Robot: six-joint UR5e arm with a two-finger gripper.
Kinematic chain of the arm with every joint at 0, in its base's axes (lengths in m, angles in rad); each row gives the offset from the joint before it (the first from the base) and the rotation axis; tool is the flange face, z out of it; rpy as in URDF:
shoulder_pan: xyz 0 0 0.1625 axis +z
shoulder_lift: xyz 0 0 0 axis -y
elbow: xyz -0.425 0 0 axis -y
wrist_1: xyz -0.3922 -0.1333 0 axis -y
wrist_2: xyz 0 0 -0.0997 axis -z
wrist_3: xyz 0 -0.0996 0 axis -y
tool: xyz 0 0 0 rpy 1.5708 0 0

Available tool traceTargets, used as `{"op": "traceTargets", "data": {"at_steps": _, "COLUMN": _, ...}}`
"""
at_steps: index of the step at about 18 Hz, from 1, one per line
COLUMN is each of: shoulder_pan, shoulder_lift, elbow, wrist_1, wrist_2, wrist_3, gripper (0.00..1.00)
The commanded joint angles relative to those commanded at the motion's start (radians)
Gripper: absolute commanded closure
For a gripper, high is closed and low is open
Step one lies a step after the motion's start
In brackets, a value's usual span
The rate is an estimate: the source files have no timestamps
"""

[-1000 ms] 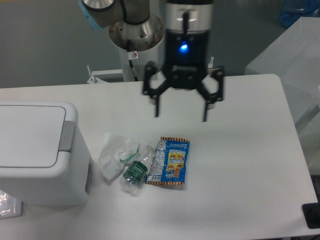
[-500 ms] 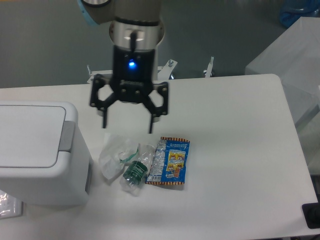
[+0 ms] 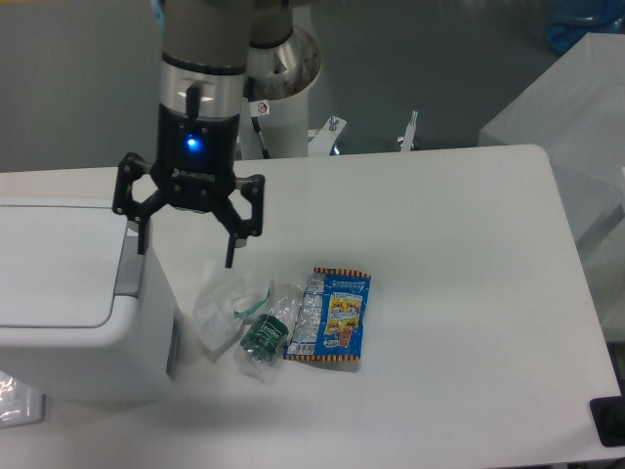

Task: Open the trash can
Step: 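Lower the gripper onto the lid edge and push it open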

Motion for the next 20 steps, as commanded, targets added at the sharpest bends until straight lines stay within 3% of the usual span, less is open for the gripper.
{"op": "traceTargets", "data": {"at_steps": 20, "shoulder_pan": -0.006, "shoulder_lift": -0.037, "elbow": -0.008, "wrist_1": 0.028, "wrist_2": 0.003, "wrist_3": 0.002, "gripper": 0.0}}
